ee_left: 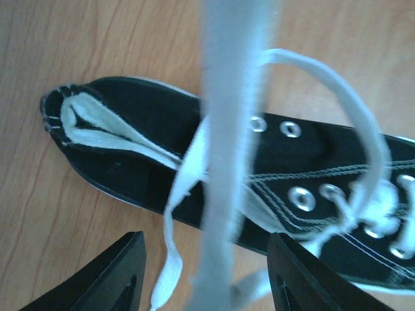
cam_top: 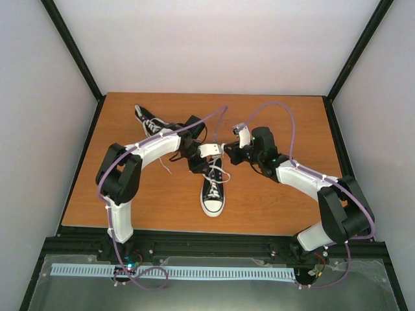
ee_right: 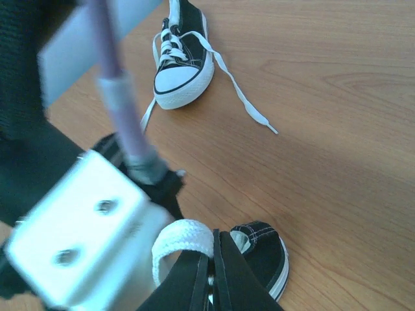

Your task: Tie the shoes

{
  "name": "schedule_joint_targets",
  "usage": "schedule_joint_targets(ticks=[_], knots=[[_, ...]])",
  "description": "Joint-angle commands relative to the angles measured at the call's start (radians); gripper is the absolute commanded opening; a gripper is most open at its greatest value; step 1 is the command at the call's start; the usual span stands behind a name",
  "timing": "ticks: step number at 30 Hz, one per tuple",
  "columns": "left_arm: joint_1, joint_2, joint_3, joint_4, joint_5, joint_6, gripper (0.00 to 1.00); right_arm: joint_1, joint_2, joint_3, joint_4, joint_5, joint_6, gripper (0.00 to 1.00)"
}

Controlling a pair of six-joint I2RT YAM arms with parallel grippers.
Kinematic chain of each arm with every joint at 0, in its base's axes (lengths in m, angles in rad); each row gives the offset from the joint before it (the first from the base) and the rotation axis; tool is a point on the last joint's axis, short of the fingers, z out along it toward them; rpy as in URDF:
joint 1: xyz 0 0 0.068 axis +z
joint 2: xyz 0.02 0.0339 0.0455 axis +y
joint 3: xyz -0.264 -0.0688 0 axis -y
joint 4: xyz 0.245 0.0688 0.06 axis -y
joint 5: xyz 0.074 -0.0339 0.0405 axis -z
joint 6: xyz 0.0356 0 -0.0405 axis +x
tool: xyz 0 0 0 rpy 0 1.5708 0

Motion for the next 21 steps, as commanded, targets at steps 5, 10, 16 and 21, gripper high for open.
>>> schedule_joint_targets(ticks=[5,10,16,21], knots=[[-0.014,0.049,-0.031,0.151,-0.090,0.007,0.48,-0.003,-0.028,-0.032,0.022,0.019,0.006,0.03],[-0.018,0.049,-0.043,0.167,-0.067,-0.011,0.27,-0.005,-0.026,-0.040,0.024,0.023,0.013,0.03],[-0.019,-0.040,-0.075,0.158,-0.073,-0.037,0.01,-0.009,-0.031,-0.048,0.001,0.032,0.009,0.03],[-0.018,-0.174,-0.089,0.112,-0.041,-0.050,0.01,-0.009,0.010,-0.026,0.003,-0.009,0.005,0.03]])
